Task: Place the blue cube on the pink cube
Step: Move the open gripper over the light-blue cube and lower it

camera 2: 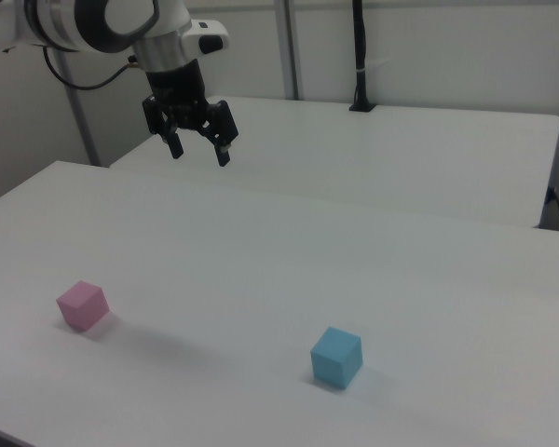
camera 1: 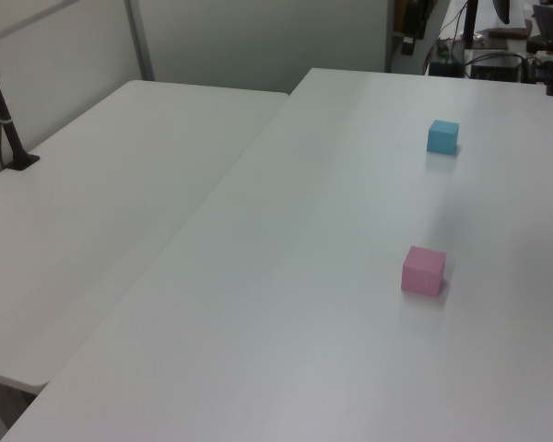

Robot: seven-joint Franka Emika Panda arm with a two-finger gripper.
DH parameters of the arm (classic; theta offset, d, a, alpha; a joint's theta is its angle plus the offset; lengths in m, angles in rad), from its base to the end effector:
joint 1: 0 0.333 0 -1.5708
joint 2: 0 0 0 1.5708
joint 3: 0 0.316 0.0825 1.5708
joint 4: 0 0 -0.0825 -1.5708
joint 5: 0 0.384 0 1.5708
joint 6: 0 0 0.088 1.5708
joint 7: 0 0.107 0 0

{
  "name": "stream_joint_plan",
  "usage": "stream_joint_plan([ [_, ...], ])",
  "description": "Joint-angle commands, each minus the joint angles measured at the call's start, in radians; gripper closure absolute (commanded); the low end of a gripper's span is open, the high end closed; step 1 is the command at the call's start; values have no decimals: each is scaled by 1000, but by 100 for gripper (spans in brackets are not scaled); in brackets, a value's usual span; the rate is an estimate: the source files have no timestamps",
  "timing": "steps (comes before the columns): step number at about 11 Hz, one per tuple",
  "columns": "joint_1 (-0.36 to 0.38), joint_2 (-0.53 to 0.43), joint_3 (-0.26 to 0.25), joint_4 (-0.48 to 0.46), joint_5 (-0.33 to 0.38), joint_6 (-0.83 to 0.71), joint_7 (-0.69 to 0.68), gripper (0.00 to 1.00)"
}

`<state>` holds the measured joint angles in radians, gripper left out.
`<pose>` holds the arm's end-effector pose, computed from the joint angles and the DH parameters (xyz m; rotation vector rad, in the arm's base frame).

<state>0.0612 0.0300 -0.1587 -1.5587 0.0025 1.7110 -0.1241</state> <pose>0.5751 -0.0546 0.6267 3.1198 0.0418 0.1901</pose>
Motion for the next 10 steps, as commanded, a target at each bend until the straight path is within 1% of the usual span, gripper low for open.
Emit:
stream_joint_plan([
  [1,19,-18,-2,-17,-18,1,34,0],
  [10,0,-21,-10,-21,-38,-8,32,0],
])
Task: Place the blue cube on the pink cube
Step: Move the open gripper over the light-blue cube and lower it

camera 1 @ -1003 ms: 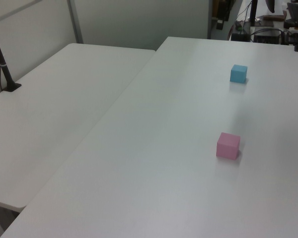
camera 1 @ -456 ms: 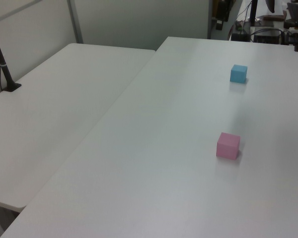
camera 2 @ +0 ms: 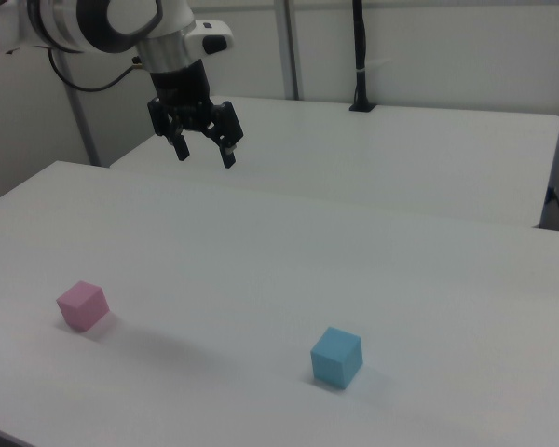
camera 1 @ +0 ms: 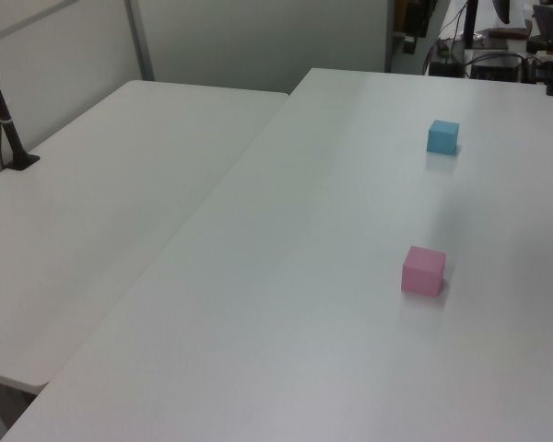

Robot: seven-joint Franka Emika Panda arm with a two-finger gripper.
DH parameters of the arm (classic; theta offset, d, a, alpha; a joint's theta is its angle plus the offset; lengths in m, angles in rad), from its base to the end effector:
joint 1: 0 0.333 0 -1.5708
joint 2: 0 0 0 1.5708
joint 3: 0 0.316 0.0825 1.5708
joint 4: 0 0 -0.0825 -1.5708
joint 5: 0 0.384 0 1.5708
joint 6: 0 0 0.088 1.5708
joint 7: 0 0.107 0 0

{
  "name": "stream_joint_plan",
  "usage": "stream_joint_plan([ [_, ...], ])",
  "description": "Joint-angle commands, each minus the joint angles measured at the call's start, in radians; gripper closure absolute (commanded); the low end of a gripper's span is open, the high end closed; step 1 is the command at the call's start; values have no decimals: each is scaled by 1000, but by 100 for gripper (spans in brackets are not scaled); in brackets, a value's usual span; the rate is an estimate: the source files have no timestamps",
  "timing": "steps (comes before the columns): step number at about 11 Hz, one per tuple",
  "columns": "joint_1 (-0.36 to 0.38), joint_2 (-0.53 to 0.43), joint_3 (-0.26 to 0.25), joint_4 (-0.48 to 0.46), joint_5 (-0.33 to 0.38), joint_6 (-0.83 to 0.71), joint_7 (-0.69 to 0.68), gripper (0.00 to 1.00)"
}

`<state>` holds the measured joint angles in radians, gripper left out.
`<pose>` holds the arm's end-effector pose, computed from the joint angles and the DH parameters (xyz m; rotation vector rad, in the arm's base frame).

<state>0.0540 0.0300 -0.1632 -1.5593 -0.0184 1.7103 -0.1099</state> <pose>0.5741 -0.0632 0.6264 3.0999 0.0039 0.1833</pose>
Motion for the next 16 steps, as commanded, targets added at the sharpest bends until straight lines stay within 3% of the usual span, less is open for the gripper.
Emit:
stream_joint_plan([
  [1,3,-21,-6,-22,-18,-11,19,0],
  [4,-9,-32,-6,-53,-106,-23,13,0],
  [7,-81,-29,-12,-77,-106,-20,-7,0],
  [9,-123,-30,-50,-126,-104,-11,-141,0],
  [11,-123,-32,-122,-191,-91,76,-154,0],
  [13,-125,-30,-160,-313,-48,257,-140,0],
  [16,-126,14,-170,-416,-48,438,-139,0],
])
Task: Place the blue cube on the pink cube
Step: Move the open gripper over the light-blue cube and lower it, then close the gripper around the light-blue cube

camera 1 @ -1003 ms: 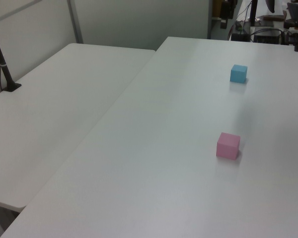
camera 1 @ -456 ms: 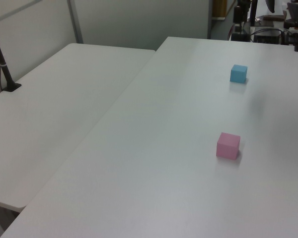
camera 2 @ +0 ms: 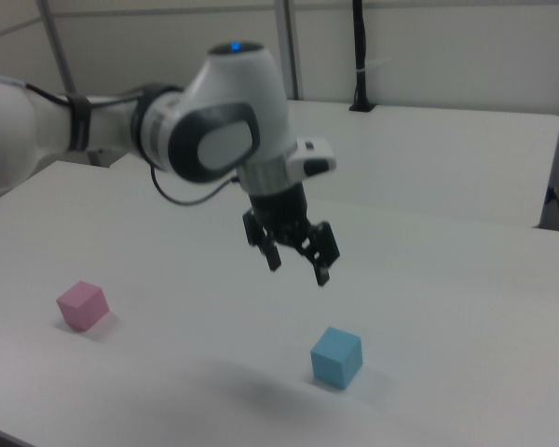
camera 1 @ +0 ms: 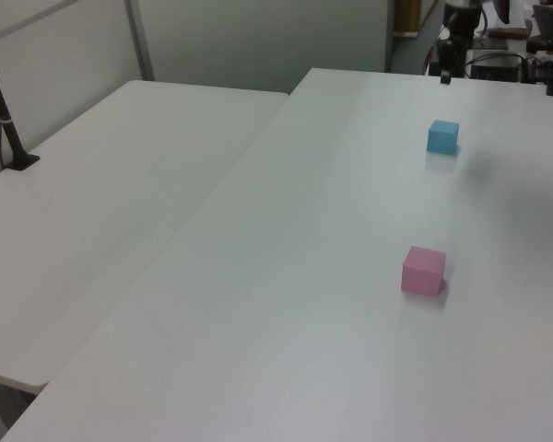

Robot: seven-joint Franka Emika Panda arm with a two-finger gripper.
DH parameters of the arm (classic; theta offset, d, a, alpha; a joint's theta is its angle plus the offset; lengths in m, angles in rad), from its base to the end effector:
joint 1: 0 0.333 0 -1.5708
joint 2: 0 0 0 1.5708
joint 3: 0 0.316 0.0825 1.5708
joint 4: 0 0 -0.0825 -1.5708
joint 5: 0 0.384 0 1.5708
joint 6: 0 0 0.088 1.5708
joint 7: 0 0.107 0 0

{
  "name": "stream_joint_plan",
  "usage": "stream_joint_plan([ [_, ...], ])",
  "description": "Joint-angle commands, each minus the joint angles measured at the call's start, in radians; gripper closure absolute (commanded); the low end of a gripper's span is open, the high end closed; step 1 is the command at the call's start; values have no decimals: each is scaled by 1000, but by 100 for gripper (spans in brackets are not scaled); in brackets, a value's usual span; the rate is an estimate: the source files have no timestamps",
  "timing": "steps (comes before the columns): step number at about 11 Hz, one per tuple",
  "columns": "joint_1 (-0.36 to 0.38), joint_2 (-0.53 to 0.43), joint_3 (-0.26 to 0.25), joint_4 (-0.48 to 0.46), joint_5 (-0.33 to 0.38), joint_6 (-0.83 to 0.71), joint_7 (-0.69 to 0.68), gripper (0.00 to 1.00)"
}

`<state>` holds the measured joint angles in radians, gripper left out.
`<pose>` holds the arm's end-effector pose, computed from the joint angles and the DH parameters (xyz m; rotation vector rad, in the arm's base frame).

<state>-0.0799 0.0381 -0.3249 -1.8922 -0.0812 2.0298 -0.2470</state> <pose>0.5329 -0.2311 0.4914 3.0194 -0.1884 0.1033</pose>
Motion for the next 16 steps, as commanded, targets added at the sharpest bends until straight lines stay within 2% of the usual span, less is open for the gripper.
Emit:
stream_joint_plan([
  [1,-1,37,-8,-87,15,153,-2,0],
  [7,-21,170,-10,-85,14,256,45,0],
  [16,-51,247,-10,-88,1,314,45,0],
])
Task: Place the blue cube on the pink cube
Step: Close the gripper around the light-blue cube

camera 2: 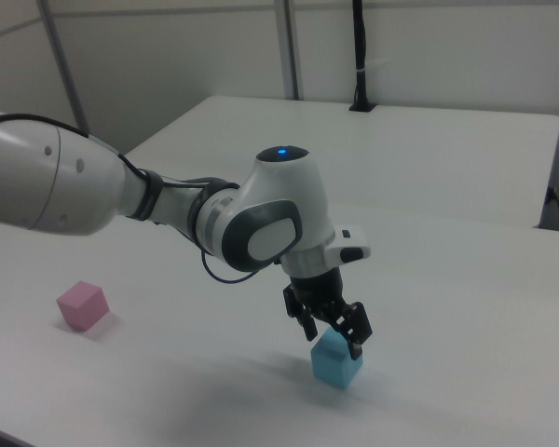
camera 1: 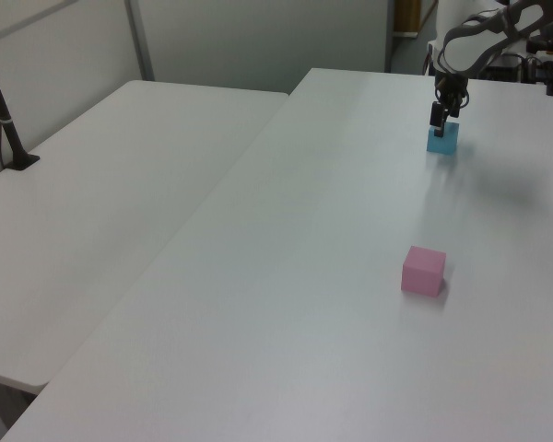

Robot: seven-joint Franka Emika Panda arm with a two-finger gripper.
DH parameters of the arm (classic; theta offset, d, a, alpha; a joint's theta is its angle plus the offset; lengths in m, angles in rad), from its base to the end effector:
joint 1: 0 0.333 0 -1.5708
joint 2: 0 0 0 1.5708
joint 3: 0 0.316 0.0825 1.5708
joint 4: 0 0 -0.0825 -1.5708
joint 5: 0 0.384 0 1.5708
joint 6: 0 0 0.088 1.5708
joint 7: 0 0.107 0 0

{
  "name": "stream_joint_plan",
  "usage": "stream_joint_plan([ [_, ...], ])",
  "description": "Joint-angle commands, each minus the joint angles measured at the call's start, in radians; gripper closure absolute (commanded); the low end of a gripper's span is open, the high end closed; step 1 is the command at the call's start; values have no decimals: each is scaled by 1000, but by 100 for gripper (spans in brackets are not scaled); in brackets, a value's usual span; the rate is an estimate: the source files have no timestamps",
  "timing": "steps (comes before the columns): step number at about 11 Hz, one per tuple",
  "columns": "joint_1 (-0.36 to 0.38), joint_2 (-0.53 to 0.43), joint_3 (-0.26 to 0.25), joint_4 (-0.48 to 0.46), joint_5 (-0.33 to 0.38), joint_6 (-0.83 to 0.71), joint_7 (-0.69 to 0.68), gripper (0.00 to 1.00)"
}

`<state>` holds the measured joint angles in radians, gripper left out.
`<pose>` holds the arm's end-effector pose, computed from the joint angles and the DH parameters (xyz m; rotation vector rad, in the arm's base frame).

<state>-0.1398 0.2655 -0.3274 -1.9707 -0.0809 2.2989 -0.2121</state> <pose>0.5474 -0.2690 0.3512 2.9651 -0.2819 0.0324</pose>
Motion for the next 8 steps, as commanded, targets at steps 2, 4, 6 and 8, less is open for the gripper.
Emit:
stream_joint_plan([
  [2,8,21,-7,-7,1,47,11,9],
  [4,9,30,-7,-4,1,47,14,32],
  [6,12,29,-7,-2,3,44,22,63],
  [8,16,27,-7,-2,3,42,28,73],
])
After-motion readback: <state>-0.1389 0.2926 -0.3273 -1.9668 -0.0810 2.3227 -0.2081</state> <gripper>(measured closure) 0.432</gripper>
